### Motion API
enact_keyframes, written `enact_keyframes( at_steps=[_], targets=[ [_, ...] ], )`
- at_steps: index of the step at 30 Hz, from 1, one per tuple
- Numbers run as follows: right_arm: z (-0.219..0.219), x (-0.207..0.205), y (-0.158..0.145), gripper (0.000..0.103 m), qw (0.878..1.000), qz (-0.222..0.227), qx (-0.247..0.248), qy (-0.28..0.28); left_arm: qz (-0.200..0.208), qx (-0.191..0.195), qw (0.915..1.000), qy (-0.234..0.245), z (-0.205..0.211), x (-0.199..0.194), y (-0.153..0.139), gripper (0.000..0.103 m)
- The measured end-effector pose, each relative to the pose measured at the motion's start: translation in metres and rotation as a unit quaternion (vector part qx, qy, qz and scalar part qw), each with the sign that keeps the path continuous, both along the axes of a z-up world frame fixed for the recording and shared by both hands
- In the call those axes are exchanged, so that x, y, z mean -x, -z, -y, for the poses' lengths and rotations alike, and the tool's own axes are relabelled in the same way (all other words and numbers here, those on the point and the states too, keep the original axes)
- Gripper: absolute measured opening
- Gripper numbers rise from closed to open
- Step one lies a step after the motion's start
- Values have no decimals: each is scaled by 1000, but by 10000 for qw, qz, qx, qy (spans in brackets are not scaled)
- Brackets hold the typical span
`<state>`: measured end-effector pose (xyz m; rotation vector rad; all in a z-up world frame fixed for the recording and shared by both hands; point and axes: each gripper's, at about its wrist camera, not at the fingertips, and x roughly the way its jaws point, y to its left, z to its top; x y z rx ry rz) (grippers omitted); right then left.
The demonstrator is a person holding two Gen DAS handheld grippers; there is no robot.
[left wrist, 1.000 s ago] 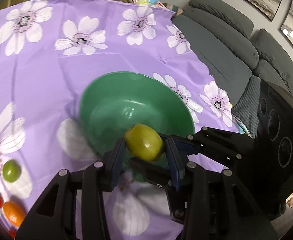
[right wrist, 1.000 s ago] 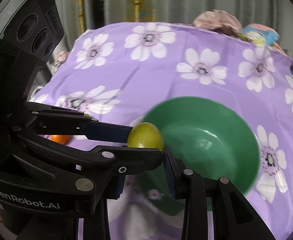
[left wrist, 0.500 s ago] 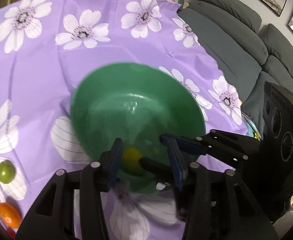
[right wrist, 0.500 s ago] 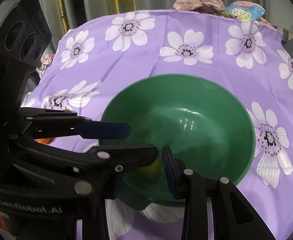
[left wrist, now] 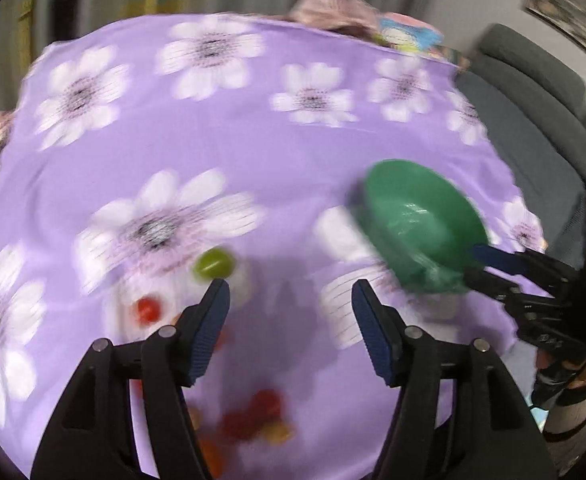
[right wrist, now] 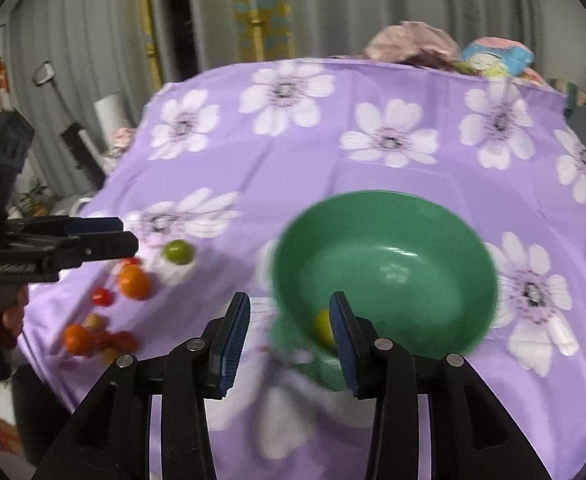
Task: Organize fruits
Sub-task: 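Move the left gripper to the large tangerine and close on it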
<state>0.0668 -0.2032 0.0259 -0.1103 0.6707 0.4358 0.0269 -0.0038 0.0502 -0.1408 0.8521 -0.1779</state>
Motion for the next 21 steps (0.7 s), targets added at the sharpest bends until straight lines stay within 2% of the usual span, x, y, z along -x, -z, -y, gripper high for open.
enact_keyframes(
  at_steps=[5,10,13,17,21],
  targets=[
    [-34,9,9,42,9981,-165,-6,-591,-393,-109,9978,-523,-44,40,22,63],
    [-67,16,23,42,9918,-455,-74,-1188,-715,-110,9952,-652,-58,67,42,62],
    [-87,23,33,42,9852,-685,-151,-1562,-749,18,9954,-597,-61,77,47,62],
    [-120,35,51,42,9705,-983,-175,-2195,-711,139,9966,-396,-59,89,52,58],
    [-147,41,69,42,9613,-1191,-38,-2483,-709,175,9971,-235,-55,94,56,53]
  ],
)
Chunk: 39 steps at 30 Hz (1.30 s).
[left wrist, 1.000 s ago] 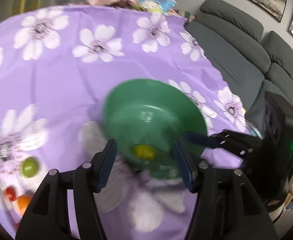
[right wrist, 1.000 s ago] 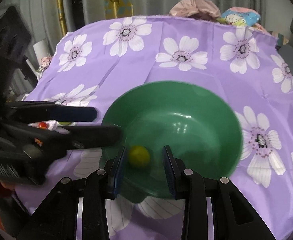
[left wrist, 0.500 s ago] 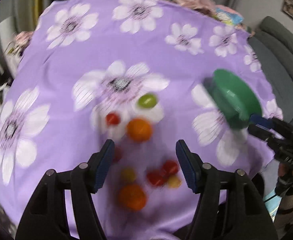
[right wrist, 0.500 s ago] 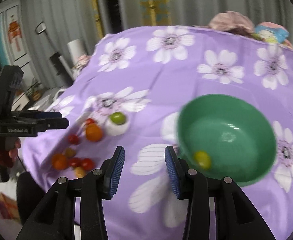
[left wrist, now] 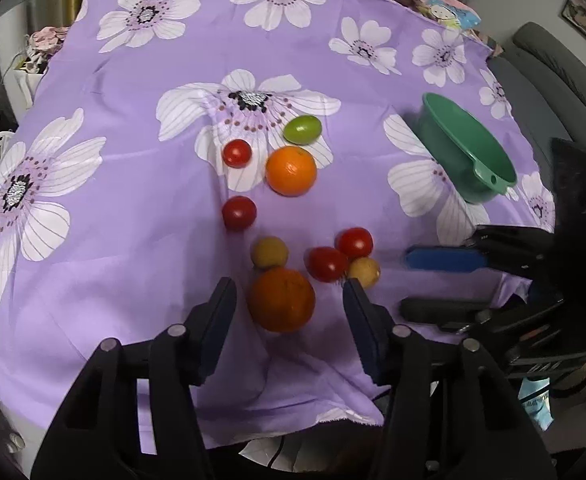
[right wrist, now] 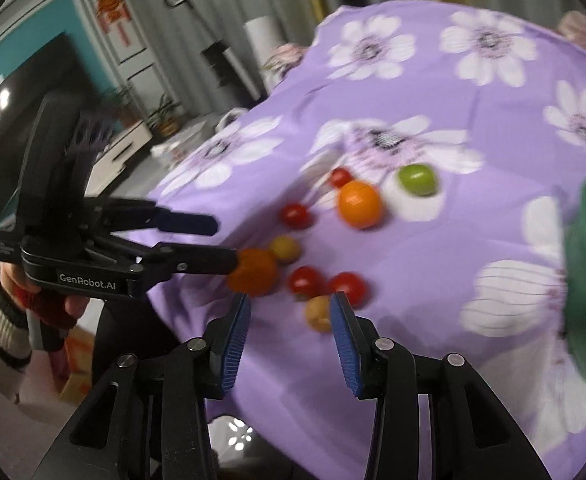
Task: Organize fruits
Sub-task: 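Move the left gripper to the large tangerine and close on it, then carry the tangerine into the green bowl and open the left gripper while the right gripper holds the bowl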
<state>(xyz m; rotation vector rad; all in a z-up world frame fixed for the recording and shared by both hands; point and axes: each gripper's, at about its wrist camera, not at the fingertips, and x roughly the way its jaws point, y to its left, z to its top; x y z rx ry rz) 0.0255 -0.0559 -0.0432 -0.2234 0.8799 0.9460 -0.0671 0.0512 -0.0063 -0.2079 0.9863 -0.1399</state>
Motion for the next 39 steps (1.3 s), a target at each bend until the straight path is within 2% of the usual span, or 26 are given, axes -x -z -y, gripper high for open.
enact_keyframes(
  at_steps=[5,12,16,24,26,28,33,39],
  targets=[
    [-22,1,15,42,9994,-260,-3,-207,-70,23,9999,129,2,-2,6,45],
    [-45,-9,29,42,9984,-421,188,-333,-321,28,9993,194,2,-12,16,44],
    [-57,-13,33,42,9981,-382,288,-395,-450,-89,9985,296,4,-19,17,44],
    [-64,-19,36,42,9972,-412,323,-529,-670,-79,9968,418,1,-28,19,43],
    [-66,-18,36,42,9972,-344,335,-576,-679,-65,9969,389,-2,-28,21,37],
    [-64,-17,36,41,9970,-314,340,-616,-650,48,9973,344,-4,-27,21,36],
    [-63,-16,35,41,9973,-266,322,-605,-560,33,9981,264,-2,-23,19,36],
    [-56,-12,13,41,9978,48,193,-640,-152,-61,9997,158,6,-18,-7,36]
  ],
)
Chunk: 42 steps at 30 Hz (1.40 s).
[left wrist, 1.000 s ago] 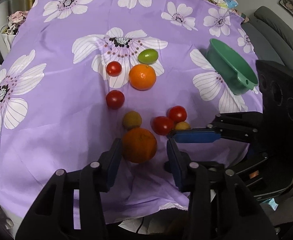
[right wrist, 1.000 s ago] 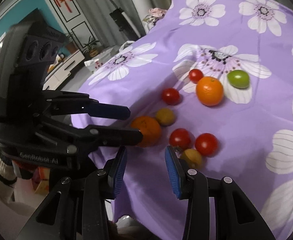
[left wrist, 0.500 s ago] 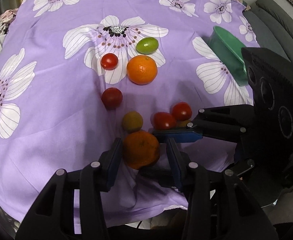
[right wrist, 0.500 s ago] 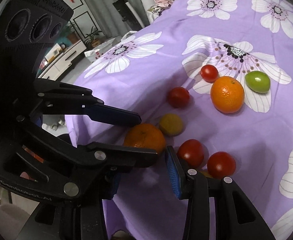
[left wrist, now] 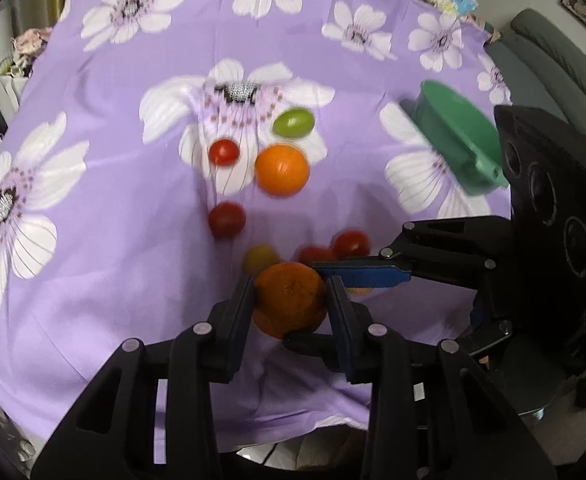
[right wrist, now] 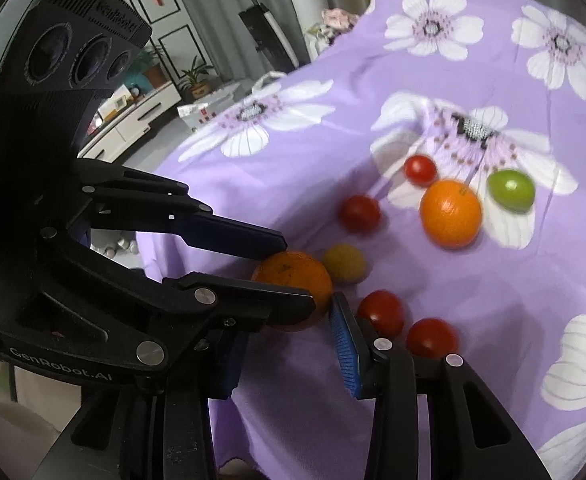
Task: Organize fruits
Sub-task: 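Carry the tangerine into the green bowl and open the left gripper while the right gripper holds the bowl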
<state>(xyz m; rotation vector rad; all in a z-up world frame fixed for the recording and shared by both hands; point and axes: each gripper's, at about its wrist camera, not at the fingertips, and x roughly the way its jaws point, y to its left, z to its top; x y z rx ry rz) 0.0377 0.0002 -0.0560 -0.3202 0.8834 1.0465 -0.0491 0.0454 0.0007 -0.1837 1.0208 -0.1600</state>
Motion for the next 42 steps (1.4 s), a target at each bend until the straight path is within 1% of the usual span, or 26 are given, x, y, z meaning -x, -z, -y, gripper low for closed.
enact_keyframes(
  at_steps=[1,5,11,15,20,24,26,31,35,38,42],
  targets=[
    [2,0,-5,41,10000,62,-35,15,68,-17,10000,-5,2,0,-5,36],
    [12,-1,-24,41,9995,255,-191,90,308,-318,9990,77,17,-5,-24,36],
    [33,-2,-41,41,9976,432,-428,340,540,-437,9972,280,37,-17,-42,36],
    [48,-4,-53,41,9953,652,-486,531,664,-529,9955,410,54,-27,-52,36],
    [78,-10,-64,41,9909,823,-634,860,843,-565,9919,768,79,-44,-64,36],
    [103,-14,-71,41,9855,999,-631,1221,909,-594,9880,1102,103,-60,-68,36],
    [117,-19,-75,41,9818,1065,-641,1434,977,-562,9853,1287,115,-70,-72,36],
    [150,-29,-85,41,9708,1236,-620,1960,1119,-241,9794,1666,146,-98,-76,36],
    [175,-36,-90,41,9612,1353,-512,2347,1211,-56,9728,1976,173,-117,-77,36],
    [194,-45,-89,41,9550,1348,-479,2599,1199,74,9694,2141,189,-132,-74,36],
    [212,-59,-85,41,9479,1333,-367,2870,1049,118,9694,2217,209,-153,-63,36]
  ],
)
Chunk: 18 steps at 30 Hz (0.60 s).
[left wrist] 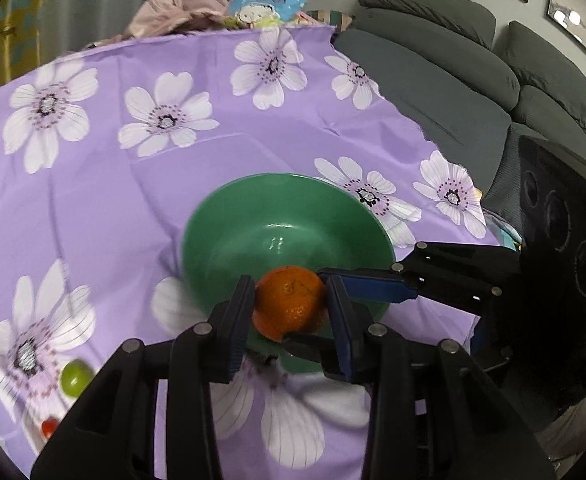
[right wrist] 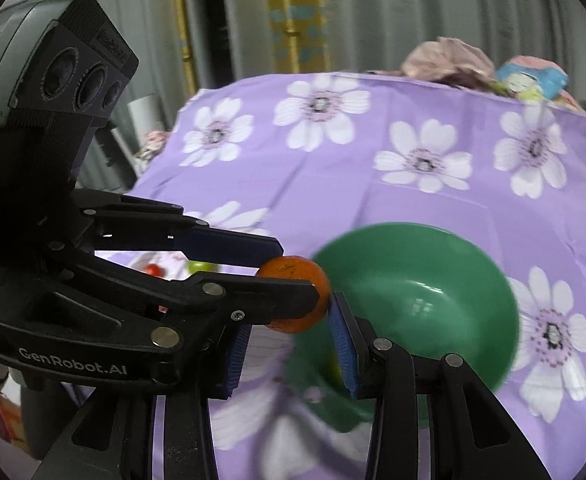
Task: Organize fruits
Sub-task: 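Carry the tangerine into the green bowl and open the left gripper while the right gripper holds the bowl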
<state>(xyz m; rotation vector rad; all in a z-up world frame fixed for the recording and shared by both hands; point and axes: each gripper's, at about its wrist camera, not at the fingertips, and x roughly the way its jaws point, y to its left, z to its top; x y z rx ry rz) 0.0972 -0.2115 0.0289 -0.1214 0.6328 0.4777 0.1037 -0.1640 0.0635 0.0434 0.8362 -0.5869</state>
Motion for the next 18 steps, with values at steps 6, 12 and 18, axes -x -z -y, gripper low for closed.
enact_keyframes(
  at_steps=[6,12,18],
  targets=[
    [15,-15,17,40,9994,-262,48,199,-361,104,9993,17,10,-19,23,36],
    [19,-20,30,40,9984,-513,-7,247,-628,147,9979,-40,10,-24,37,33],
    [18,-19,29,40,9981,-543,43,300,-460,-122,9986,-246,12,-20,34,38]
  ],
)
